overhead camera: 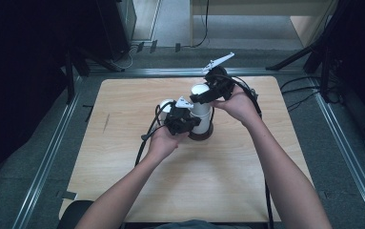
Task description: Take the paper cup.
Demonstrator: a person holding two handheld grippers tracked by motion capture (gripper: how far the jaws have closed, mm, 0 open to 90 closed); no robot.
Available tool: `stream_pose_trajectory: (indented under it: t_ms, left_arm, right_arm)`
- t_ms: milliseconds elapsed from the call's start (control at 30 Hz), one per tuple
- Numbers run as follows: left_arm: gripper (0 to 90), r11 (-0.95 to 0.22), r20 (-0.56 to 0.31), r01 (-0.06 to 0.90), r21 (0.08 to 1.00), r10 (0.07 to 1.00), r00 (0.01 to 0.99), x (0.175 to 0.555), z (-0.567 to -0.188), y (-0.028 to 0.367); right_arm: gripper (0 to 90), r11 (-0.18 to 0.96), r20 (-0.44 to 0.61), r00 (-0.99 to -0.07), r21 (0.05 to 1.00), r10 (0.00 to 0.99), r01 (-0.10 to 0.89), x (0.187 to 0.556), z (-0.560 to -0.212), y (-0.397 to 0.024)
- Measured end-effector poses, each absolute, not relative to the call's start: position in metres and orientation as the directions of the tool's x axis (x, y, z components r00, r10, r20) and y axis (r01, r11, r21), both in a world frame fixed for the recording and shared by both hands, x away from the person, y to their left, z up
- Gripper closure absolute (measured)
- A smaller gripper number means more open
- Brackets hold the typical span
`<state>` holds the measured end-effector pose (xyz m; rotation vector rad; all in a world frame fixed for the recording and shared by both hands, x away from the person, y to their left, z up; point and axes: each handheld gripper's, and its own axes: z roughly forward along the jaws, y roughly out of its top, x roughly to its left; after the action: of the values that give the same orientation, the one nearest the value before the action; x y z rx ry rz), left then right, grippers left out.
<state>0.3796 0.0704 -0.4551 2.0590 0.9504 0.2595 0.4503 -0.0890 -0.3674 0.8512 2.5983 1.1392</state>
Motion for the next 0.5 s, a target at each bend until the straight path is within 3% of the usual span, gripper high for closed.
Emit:
stream_pose_trajectory:
  t_ms: [500]
  left_arm:
    - [86.8,-0.362,-0.148,0.536,0.763,0.708,0.690,0.380,-0.457,0.071]
  right_arm:
    - [33.3,0.548,0.071,-0.808,0.700,0.585,0.458,0.451,-0.355,-0.088]
